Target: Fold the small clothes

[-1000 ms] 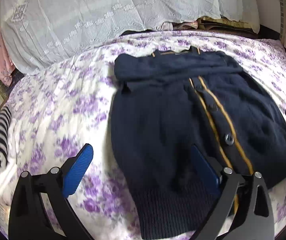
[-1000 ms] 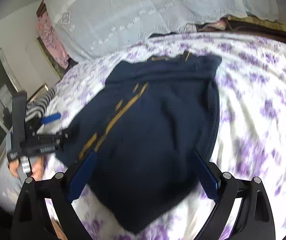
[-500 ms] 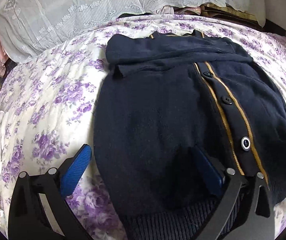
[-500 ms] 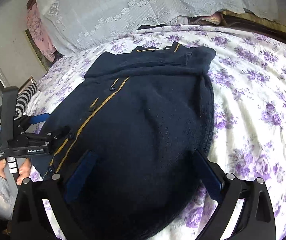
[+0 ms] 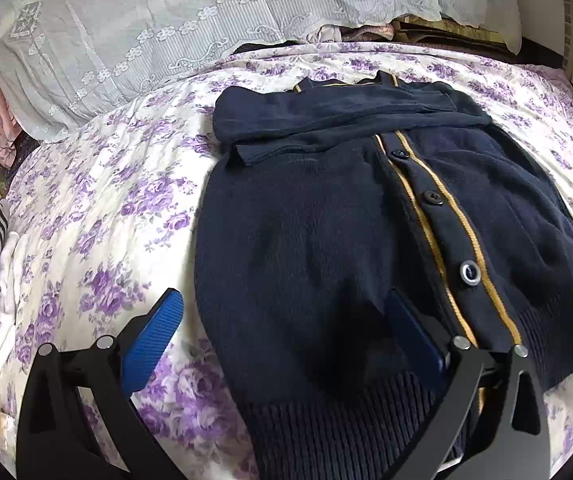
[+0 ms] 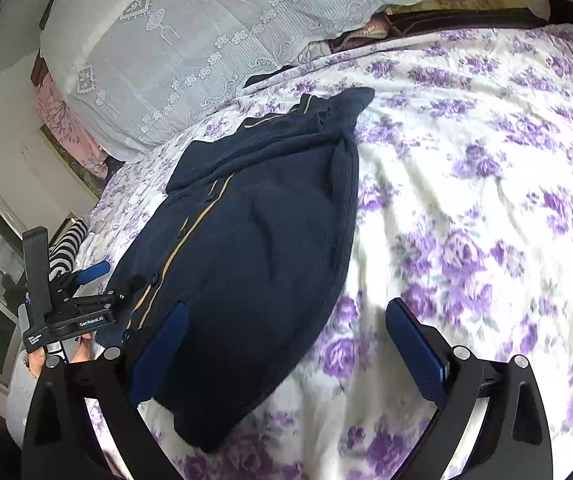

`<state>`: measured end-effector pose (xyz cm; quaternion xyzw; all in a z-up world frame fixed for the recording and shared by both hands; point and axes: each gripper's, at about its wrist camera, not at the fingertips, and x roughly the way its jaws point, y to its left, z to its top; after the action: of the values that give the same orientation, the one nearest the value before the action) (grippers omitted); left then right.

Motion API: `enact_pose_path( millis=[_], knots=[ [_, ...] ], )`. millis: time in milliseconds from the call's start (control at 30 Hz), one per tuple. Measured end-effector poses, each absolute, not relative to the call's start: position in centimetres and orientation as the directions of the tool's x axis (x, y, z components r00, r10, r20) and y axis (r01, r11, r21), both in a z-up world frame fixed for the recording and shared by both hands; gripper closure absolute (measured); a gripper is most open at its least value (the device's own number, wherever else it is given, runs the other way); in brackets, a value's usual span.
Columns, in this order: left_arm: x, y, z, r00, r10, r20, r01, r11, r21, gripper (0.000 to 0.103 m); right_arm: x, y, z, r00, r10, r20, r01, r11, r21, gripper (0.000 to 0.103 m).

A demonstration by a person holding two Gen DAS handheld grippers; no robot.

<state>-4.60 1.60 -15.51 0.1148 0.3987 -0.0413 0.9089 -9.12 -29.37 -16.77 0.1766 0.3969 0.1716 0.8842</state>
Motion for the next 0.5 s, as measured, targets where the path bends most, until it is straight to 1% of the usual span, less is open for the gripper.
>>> enact_pose_path(
  millis=[267,433,500],
  knots=[
    [-6.2,2.9,-15.4,0.660,-0.029,-0.750,0.164,0.981,0.107,0.005,-10.2,-29.0,-17.0,0.609,0.468,-0.641,-0.189,0.870,0.456,0.004],
    [-6.4,2.8,-15.5,0.655,-0.046,-0.754,0.174,0.980,0.091,0.005,-10.2,-29.0,-17.2,0.604,0.469,-0.644,-0.188,0.869,0.457,0.004],
    [-6.4,2.8,-15.5,0.637,-0.098,-0.765,0.206,0.977,0.046,0.005,-10.3,-28.9,-17.2,0.603,0.469,-0.645,-0.189,0.870,0.456,0.004]
  ],
)
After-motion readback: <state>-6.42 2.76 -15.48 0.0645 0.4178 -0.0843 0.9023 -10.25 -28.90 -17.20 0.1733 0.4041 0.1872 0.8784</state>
